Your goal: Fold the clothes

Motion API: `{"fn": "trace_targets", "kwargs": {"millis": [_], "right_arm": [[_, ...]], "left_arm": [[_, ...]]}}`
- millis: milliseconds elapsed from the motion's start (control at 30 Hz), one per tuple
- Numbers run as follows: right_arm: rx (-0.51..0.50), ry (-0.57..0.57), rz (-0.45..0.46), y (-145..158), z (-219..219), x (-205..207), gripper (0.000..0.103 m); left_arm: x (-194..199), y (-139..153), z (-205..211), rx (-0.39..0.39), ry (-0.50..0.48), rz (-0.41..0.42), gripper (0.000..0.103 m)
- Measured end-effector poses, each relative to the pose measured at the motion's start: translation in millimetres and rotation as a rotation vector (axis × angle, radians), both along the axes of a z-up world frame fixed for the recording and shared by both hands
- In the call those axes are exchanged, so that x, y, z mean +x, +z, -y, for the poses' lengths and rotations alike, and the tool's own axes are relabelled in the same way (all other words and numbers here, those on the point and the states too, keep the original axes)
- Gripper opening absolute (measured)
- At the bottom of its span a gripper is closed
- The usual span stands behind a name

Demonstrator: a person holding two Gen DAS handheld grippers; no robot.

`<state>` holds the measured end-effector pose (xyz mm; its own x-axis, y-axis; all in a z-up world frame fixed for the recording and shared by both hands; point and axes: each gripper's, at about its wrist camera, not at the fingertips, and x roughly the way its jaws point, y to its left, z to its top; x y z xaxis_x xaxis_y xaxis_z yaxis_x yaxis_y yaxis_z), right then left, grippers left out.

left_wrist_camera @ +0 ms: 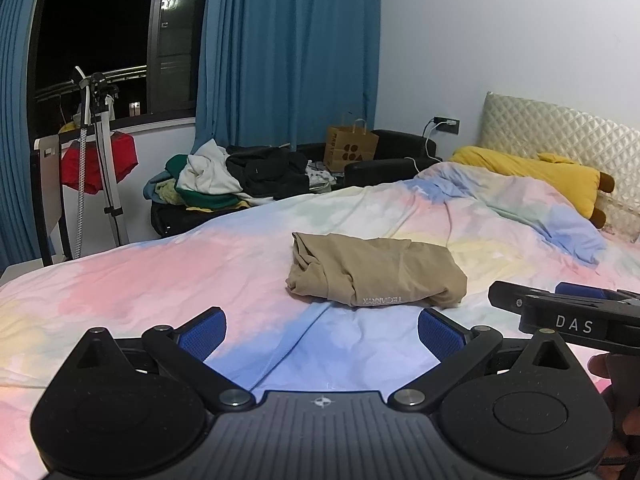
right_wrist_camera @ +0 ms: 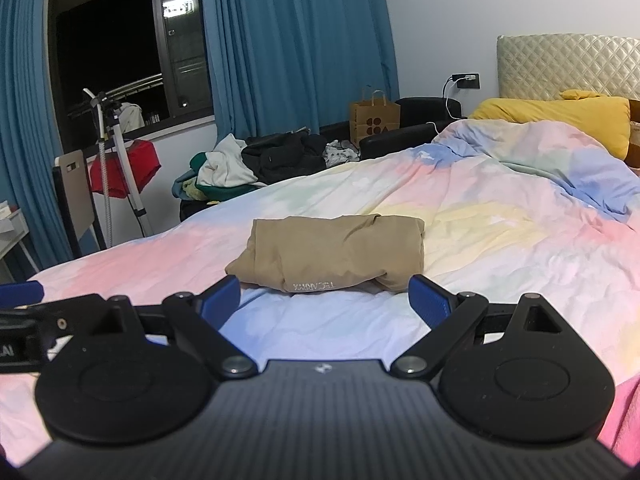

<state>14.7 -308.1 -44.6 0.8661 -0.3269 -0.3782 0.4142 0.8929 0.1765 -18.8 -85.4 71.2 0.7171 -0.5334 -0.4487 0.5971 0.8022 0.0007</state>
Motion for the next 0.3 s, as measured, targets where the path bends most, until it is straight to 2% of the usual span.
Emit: {"fn": "trace_targets", "kwargs": {"millis": [300], "right_arm": [[-0.008, 0.004, 0.001, -1.4, -1.2, -1.0, 0.092]], "left_arm": [[1.3, 1.0, -3.2, 0.001, 0.003, -0.008, 0.103]]}}
